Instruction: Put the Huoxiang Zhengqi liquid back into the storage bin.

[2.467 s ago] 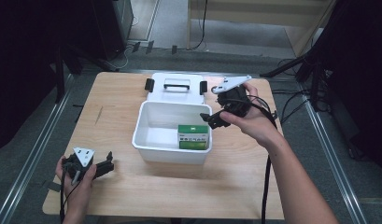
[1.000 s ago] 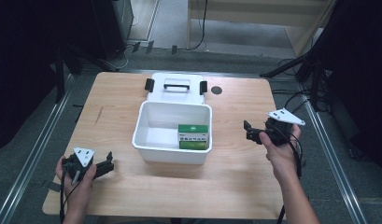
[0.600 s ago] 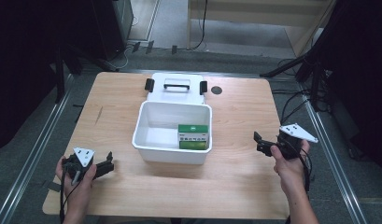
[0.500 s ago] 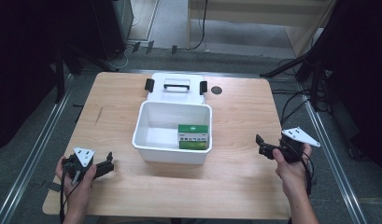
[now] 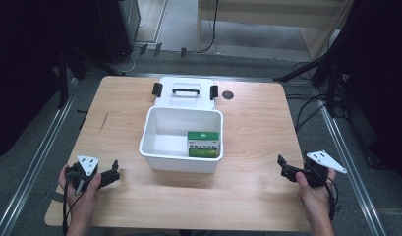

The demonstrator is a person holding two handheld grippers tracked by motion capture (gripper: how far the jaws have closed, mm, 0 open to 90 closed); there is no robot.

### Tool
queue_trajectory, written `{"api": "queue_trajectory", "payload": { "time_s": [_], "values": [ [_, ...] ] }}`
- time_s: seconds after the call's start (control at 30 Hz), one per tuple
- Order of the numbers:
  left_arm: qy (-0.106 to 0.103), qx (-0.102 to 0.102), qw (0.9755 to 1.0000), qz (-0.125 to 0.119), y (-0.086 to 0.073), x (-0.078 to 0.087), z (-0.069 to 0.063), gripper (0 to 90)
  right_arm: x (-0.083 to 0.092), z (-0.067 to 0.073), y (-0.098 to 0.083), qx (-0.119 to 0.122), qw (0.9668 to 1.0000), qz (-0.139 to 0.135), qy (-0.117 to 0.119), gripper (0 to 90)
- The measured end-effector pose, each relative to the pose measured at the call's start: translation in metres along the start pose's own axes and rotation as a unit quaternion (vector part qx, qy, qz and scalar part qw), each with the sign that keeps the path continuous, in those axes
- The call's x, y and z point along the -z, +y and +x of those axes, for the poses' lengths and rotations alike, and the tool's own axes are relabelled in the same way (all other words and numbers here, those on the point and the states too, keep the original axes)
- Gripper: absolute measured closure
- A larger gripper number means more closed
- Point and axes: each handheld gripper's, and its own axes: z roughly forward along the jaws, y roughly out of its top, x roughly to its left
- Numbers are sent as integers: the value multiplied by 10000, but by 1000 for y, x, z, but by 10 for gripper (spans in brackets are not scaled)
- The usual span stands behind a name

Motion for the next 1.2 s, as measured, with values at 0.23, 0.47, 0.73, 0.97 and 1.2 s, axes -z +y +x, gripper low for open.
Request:
{"api": "queue_trajectory", "payload": {
  "time_s": [0.23,0.47,0.73,0.97,1.2],
  "values": [
    [7,0,10000,-8,0,0,0,0,12,-13,-20,-122,9998,42,-119,31],
    [10,-4,10000,-5,0,0,0,0,23,-24,-36,-249,9994,83,-236,31],
    [13,-15,10000,-9,0,0,-1,0,35,-33,-52,-363,9987,71,-338,28],
    [11,-30,10000,6,0,0,-1,0,42,-34,-63,-499,9982,-14,-322,28],
    [-5,-5,10000,12,0,0,-1,0,44,-28,-69,-406,9981,-87,-452,31]
  ]
}}
